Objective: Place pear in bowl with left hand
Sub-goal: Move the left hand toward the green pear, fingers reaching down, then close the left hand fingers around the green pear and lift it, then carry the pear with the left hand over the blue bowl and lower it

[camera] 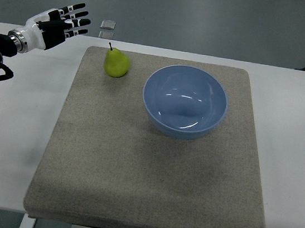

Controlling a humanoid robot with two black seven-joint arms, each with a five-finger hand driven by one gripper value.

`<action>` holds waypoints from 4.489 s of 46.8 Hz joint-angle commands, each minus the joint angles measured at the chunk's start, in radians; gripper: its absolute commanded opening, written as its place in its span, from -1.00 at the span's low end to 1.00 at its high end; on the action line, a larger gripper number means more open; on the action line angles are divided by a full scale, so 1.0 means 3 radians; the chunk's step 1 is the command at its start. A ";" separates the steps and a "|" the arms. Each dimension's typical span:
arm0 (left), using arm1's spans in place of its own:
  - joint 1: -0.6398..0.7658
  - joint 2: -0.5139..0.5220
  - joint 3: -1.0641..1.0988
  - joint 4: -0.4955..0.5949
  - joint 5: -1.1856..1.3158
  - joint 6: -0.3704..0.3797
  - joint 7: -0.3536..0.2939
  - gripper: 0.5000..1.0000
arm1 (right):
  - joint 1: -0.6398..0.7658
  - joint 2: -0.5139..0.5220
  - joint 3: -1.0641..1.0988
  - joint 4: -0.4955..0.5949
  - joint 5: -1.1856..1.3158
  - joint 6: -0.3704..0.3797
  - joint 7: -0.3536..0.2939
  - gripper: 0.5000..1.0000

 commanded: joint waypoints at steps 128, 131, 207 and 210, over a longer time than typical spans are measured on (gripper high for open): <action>-0.0668 -0.0612 0.1399 -0.0051 0.3651 0.0918 -0.0214 0.75 | -0.0005 0.0000 0.0000 0.0000 0.0000 0.0000 0.0000 0.70; -0.0652 -0.0612 0.1399 -0.0051 0.3656 0.0918 -0.0214 0.60 | 0.0000 0.0000 0.0000 0.0000 0.0000 0.0000 0.0000 0.70; -0.0979 0.0815 0.0795 -0.2592 0.3692 -0.0048 -0.0214 -1.00 | 0.0000 0.0000 0.0000 0.0000 0.0000 0.0000 0.0000 0.70; -0.1005 0.0769 0.0795 -0.2612 0.3692 -0.0094 -0.0214 -1.00 | 0.0000 0.0000 0.0000 0.0000 0.0000 0.0000 0.0000 0.70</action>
